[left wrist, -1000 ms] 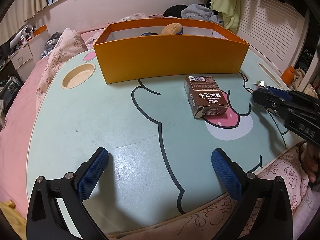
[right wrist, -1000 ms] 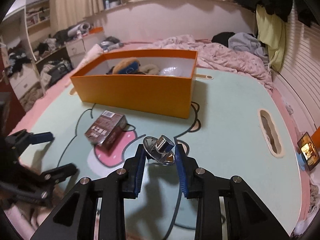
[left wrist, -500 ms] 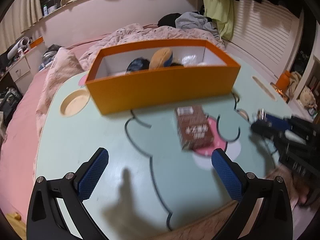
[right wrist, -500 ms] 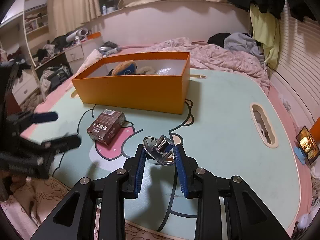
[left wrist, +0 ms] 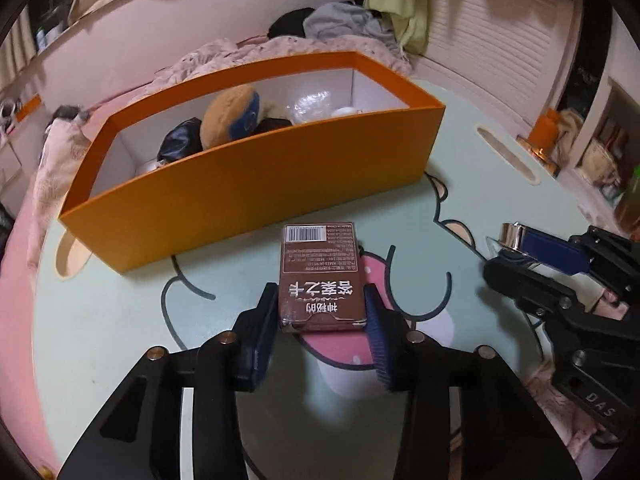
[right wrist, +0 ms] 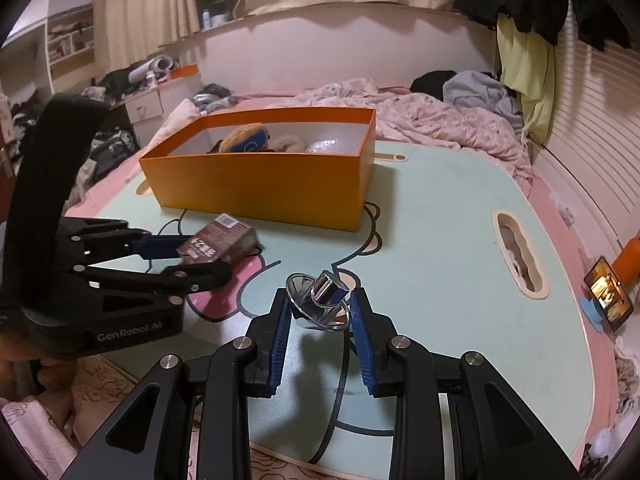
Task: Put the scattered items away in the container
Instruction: 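Grasp the brown milk-tea carton with the left gripper while the right gripper holds the clip, then carry the carton and clip over the orange box and open both grippers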
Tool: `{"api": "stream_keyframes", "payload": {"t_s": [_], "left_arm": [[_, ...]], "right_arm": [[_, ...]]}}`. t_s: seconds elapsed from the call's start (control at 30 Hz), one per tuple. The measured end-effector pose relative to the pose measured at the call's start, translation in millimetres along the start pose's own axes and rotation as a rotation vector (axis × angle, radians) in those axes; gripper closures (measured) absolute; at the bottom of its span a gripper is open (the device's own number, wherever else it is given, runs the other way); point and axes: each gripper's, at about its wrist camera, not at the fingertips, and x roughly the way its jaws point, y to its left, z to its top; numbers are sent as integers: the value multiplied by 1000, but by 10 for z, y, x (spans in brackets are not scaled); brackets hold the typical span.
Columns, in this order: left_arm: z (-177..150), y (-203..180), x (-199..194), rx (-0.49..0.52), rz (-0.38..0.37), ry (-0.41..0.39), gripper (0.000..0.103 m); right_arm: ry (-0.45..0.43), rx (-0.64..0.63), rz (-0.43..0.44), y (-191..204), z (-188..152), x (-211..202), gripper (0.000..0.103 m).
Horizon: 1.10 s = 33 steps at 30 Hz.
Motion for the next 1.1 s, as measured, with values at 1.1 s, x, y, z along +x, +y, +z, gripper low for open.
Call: {"api": "stream_keyframes", "payload": {"t_s": [1.1], "left_arm": [[912,638,-429,-154,23,-210,61]], "right_arm": [[-48,0,32,-54,1303,350,73]]}}
